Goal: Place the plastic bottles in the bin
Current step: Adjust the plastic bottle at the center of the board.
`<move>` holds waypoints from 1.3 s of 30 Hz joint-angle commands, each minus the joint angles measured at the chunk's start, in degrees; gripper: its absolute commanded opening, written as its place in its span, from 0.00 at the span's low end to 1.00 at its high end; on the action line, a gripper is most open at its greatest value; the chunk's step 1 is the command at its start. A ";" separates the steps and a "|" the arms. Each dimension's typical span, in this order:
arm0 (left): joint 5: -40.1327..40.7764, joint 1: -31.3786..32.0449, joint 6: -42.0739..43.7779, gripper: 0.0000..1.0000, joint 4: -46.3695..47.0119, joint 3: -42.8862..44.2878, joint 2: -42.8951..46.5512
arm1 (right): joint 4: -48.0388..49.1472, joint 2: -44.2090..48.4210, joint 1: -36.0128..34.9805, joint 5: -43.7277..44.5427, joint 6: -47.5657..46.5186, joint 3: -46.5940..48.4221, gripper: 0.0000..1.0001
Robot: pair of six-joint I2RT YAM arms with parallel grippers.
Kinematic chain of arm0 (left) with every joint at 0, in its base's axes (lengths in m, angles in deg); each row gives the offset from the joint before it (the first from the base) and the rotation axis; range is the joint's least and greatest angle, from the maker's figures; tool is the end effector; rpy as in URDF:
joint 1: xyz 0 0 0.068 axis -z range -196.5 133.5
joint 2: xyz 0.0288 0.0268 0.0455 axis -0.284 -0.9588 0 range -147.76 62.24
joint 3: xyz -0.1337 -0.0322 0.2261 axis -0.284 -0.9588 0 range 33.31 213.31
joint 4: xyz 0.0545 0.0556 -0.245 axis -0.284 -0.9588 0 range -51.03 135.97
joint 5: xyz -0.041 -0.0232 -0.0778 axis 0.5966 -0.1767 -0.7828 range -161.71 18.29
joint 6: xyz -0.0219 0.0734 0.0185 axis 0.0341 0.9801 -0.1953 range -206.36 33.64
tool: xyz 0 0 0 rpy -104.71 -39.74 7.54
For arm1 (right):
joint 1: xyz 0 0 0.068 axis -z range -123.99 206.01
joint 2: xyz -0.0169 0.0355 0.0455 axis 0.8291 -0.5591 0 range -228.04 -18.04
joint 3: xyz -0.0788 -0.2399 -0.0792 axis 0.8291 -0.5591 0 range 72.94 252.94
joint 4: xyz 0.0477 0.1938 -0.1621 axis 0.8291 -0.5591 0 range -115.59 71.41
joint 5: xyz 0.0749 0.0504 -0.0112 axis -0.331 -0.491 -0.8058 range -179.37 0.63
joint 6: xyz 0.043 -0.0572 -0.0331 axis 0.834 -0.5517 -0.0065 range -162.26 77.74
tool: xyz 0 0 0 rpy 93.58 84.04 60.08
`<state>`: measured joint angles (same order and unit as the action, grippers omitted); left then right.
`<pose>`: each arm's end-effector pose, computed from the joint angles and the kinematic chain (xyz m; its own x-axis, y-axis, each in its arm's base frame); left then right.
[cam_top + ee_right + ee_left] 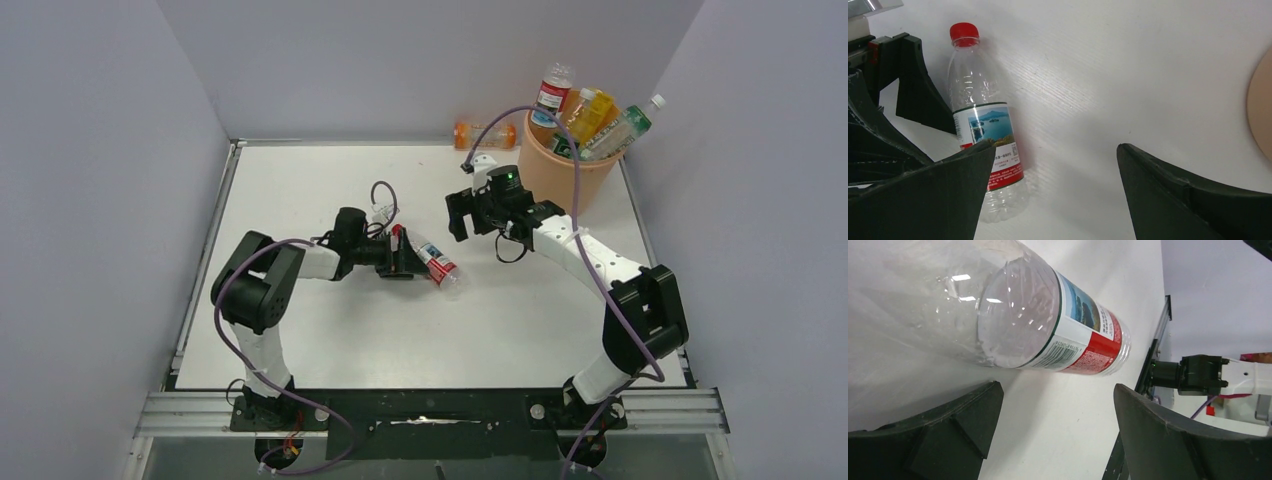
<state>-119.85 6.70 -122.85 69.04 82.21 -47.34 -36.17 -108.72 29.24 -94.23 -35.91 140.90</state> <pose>0.3202 -0.1921 0.1014 -0.9298 -0.0333 -0.3666 0.3138 0.4491 -0.8366 0.3329 0.1743 0.2401 -0.6299 -0.1945 -0.7519 -0.4396 0.8874 0.1388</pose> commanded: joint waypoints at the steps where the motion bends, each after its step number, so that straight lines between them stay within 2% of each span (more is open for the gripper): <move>1: 8.07 -0.26 5.86 0.84 -10.43 -0.14 4.62 | 1.89 0.51 -0.40 -3.48 2.58 0.91 0.98; 10: 17.31 2.01 7.72 0.85 -25.42 -3.33 23.45 | 0.75 7.26 -2.75 -3.67 5.44 -5.75 0.98; 13: 21.80 1.94 9.04 0.87 -30.77 0.72 28.43 | -0.60 9.21 -5.34 -3.97 6.37 -7.02 0.98; 16: 26.79 1.10 11.81 0.94 -34.57 8.39 28.35 | -0.26 10.65 -8.83 -6.03 8.34 -8.68 0.98; 20: 27.45 -0.84 14.40 0.98 -33.99 20.51 19.21 | 2.81 9.96 -10.51 -7.88 10.66 -11.12 0.98; 26: 22.06 -1.69 17.47 0.98 -31.51 43.02 -4.07 | 5.46 4.25 -8.71 -6.12 10.10 -10.49 0.98; 30: 16.78 -1.35 19.44 0.98 -32.02 58.35 -16.02 | 7.08 2.72 -6.80 -7.05 10.60 -10.93 0.98; 34: 14.94 -1.23 20.02 0.98 -29.19 64.35 -23.81 | 8.11 2.72 -5.67 -7.33 10.67 -12.16 0.98; 39: 13.00 -1.16 20.84 0.97 -31.50 71.66 -31.73 | 8.91 2.65 -3.15 -8.26 10.61 -13.56 0.98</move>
<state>-102.93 5.32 -104.01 36.67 147.24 -75.99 -31.38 -107.10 24.57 -101.14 -25.46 128.16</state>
